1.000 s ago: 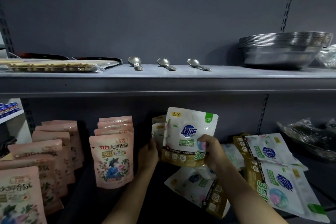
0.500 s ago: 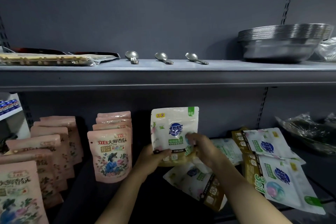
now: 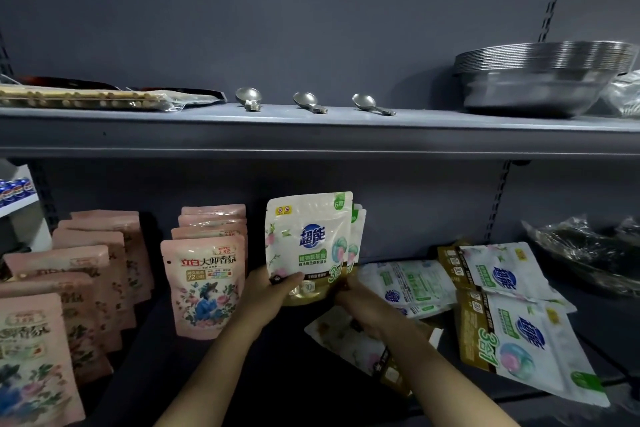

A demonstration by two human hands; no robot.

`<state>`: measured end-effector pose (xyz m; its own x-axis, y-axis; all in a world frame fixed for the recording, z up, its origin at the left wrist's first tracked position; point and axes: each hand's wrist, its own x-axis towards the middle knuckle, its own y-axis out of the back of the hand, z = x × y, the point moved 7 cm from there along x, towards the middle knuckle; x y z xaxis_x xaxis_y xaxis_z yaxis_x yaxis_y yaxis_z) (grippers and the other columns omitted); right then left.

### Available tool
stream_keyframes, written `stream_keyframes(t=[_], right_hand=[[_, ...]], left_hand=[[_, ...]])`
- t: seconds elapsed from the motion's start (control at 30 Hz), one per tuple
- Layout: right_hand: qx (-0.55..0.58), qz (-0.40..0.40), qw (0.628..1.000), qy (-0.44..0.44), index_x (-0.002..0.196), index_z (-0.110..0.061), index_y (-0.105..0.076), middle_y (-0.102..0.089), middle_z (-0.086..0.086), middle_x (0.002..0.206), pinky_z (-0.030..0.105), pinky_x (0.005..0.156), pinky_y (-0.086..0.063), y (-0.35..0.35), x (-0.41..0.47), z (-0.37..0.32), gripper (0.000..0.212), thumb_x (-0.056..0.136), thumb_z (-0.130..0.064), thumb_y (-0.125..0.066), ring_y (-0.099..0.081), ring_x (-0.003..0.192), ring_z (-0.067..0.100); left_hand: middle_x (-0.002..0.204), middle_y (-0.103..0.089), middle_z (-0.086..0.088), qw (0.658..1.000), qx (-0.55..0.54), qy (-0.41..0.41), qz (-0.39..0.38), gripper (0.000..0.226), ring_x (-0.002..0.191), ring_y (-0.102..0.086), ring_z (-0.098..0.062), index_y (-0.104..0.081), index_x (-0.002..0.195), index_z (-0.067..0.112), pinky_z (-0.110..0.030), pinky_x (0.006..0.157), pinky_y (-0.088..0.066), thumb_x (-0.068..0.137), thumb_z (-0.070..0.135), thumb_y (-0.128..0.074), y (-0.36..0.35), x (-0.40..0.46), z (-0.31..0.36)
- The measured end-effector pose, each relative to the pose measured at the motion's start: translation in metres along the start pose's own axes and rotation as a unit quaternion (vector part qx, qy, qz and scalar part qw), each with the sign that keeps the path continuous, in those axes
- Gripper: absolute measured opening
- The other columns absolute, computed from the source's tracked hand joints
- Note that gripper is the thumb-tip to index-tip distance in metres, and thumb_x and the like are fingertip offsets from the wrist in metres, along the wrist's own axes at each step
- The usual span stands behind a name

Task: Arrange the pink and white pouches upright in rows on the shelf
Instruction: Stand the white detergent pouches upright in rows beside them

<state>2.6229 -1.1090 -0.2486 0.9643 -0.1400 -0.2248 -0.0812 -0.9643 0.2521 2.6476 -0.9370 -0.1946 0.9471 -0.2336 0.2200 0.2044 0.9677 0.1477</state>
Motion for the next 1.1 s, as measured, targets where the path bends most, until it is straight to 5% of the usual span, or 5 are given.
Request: stream_keyframes(t=[0.23,0.4,0.8,0.97,1.1], right_hand=[[-0.113,0.018,0.993,0.005,0.127,-0.013,-0.047,-0.059,0.01,0.119,0.04,0.093,-0.052,0.008,0.005,0.003,0.049,0.08,-0.002,-0.038,-0.058,0.105,0.025],[-0.123,0.008,0.992,-0.004,0.123,-0.012,-0.052,-0.061,0.007,0.103,0.021,0.06,-0.045,0.018,-0.007,0.0,0.044,0.085,0.002,-0.033,-0.059,0.086,0.02],[-0.157,-0.016,0.986,0.047,0.125,-0.013,-0.053,-0.06,0.007,0.124,0.033,0.098,-0.046,0.031,-0.015,0.005,0.054,0.079,0.009,-0.037,-0.055,0.114,0.021],[-0.085,-0.027,0.995,0.044,0.111,-0.022,-0.058,-0.064,-0.008,0.101,0.008,0.067,-0.045,0.031,-0.023,0.001,0.049,0.085,0.014,-0.037,-0.057,0.088,-0.001],[-0.013,0.011,0.999,0.046,0.118,-0.017,-0.061,-0.068,0.003,0.115,0.022,0.079,-0.05,0.034,-0.016,0.008,0.048,0.083,0.011,-0.043,-0.062,0.103,0.014]], left_hand=[[0.097,-0.066,0.002,1.0,0.006,0.013,0.003,0.035,0.094,-0.062,-0.014,-0.061,0.115,0.014,-0.02,0.076,-0.044,0.082,0.014,-0.069,0.005,0.002,-0.006],[0.098,-0.064,0.005,0.999,-0.002,0.032,-0.018,0.034,0.092,-0.06,-0.011,-0.059,0.114,0.019,-0.022,0.083,-0.043,0.082,0.015,-0.069,0.001,0.001,-0.014],[0.101,-0.069,0.002,0.991,-0.045,0.094,-0.079,0.025,0.095,-0.064,-0.011,-0.061,0.1,0.027,-0.023,0.083,-0.048,0.082,0.011,-0.069,-0.029,0.007,-0.048],[0.098,-0.069,0.009,0.988,-0.04,0.098,-0.115,0.03,0.092,-0.064,-0.005,-0.061,0.109,0.022,-0.012,0.073,-0.05,0.083,0.01,-0.068,-0.037,0.012,-0.047],[0.106,-0.069,0.002,0.986,-0.026,0.106,-0.125,0.038,0.099,-0.064,-0.011,-0.061,0.118,0.016,-0.02,0.083,-0.051,0.081,0.01,-0.069,-0.04,0.016,-0.051]])
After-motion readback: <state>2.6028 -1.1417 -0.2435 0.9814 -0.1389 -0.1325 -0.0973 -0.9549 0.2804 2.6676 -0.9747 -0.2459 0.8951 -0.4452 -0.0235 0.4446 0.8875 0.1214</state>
